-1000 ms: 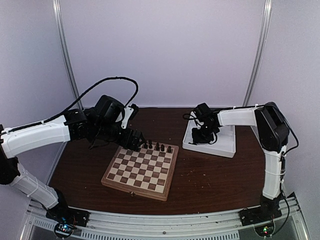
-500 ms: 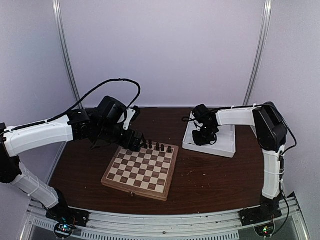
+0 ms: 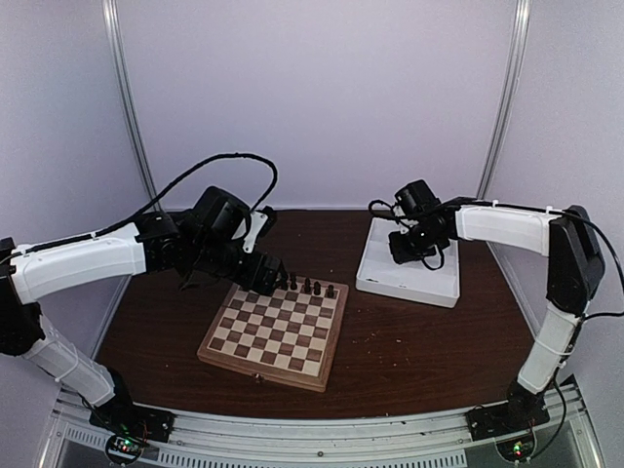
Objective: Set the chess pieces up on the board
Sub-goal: Pick up the chess piece from the storage box, then place the chess piece on the chessboard.
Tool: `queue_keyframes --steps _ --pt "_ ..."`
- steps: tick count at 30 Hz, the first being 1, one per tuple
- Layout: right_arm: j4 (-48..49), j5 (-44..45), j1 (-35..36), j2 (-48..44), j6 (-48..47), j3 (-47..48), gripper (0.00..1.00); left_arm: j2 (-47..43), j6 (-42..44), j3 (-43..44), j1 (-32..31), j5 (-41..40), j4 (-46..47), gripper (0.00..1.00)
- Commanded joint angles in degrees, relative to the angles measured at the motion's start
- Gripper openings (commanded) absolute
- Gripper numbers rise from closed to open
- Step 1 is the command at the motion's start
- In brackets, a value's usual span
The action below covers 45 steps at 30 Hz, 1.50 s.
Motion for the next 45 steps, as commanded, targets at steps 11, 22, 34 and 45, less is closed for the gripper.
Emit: queue_keyframes --steps 11,22,34,45 --pt "23.86 -27.57 1.92 -10.81 -4.82 -12.73 0.08 1.41 -1.34 1.39 0.47 3.61 3.28 0.90" --pt "56.62 -29.38 16.48 -14.82 -5.07 -28.07 0.08 1.76 -11.82 -4.53 5.17 22.53 12.75 0.84" --pt "63.36 -29.06 20.40 -14.95 -4.74 -30.61 0.08 3.54 -21.79 -4.39 5.61 36.19 19.82 0.88" --pt "64.75 -22.34 23.49 -6.51 -7.03 -30.11 0.08 2.45 -19.19 -4.28 6.47 32.01 13.10 0.86"
